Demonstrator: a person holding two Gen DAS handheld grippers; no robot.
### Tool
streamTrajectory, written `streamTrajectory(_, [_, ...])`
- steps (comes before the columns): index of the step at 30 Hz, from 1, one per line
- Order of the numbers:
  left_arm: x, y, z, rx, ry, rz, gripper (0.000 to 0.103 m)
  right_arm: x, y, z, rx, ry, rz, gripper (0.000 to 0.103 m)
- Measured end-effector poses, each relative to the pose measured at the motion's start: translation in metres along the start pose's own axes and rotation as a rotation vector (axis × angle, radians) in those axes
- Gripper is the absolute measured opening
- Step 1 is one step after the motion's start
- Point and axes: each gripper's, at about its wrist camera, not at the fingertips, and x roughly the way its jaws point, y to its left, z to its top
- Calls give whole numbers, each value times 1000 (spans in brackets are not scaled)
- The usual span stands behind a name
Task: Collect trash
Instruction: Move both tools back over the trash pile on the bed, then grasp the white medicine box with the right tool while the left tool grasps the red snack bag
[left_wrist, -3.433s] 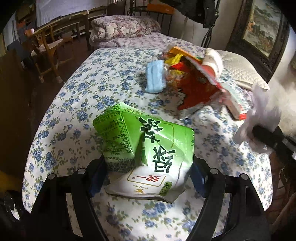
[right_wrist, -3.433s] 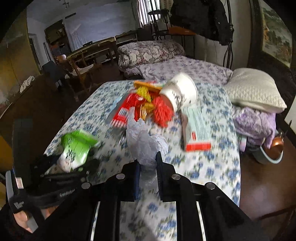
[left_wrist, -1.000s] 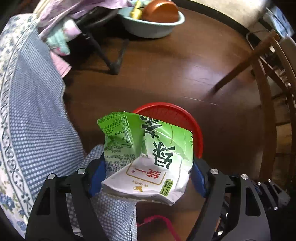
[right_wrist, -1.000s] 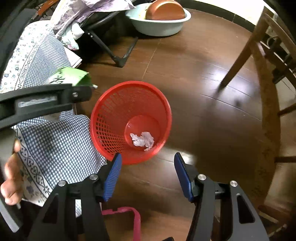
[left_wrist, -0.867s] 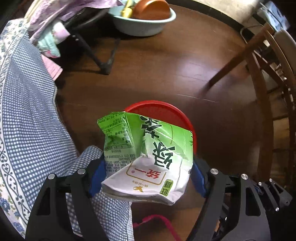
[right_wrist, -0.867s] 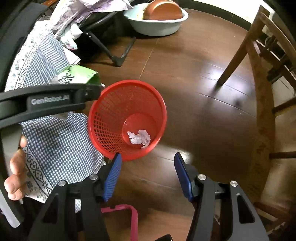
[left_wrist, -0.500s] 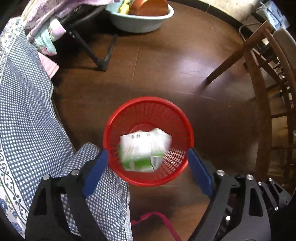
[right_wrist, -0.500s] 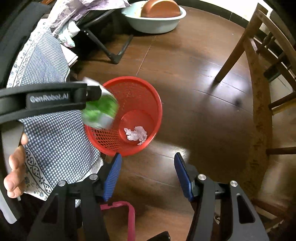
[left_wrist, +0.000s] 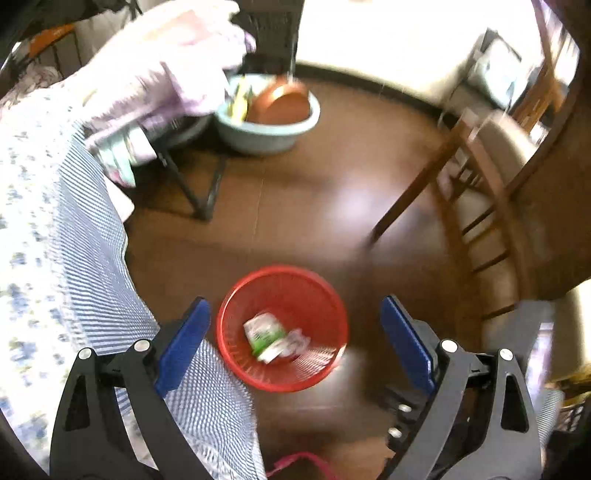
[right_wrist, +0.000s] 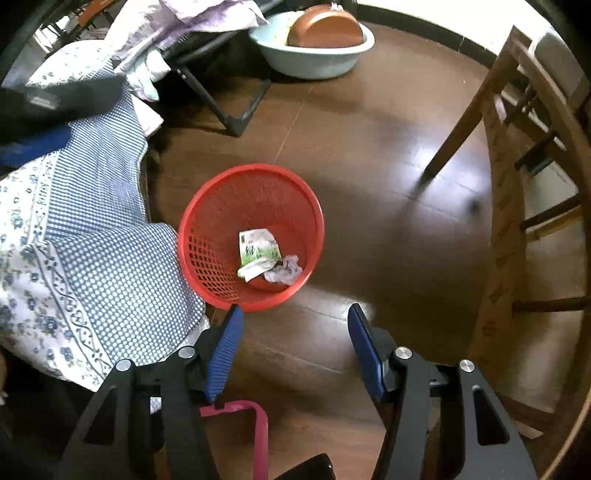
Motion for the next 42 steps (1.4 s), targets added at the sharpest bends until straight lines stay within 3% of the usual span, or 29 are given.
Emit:
streamTrajectory(3, [-45, 16, 2, -45, -63, -31, 94, -23, 15, 5, -26, -35, 10, 62])
streamTrajectory(6, [-93, 39, -4, -57, -129, -1, 95, -46, 36, 11, -70, -88, 16, 71])
streamTrajectory(7, [-112, 51, -7, -66, -152, 28, 95, -59, 51, 14, -98, -118, 21, 73])
streamTrajectory(9, [-144, 75, -13, -88, -204, 80, 96, -79, 73, 19, -137, -166, 24, 87])
streamTrajectory(11, [-175, 101, -22, -122, -262, 174, 96, -98, 93, 22, -168, -209, 28, 93])
streamTrajectory(20, [-268, 214, -75, -327, -372, 467, 96, -183, 220, 31, -361, -366, 132, 97])
streamTrajectory(24, [-286, 262, -102, -440, -384, 538, 96, -202, 278, 31, -436, -400, 176, 97])
streamTrajectory(30, [-283, 311, -130, -560, -373, 554, 96, -203, 341, 30, -515, -416, 208, 97])
streamTrajectory(33, [-277, 321, -139, -587, -361, 577, 96, -194, 370, 48, -534, -419, 222, 97])
streamTrajectory(36, [-265, 333, -141, -627, -353, 576, 96, -175, 394, 82, -528, -421, 180, 97])
streamTrajectory(42, [-249, 342, -146, -660, -343, 564, 96, -123, 432, 149, -468, -345, 131, 97])
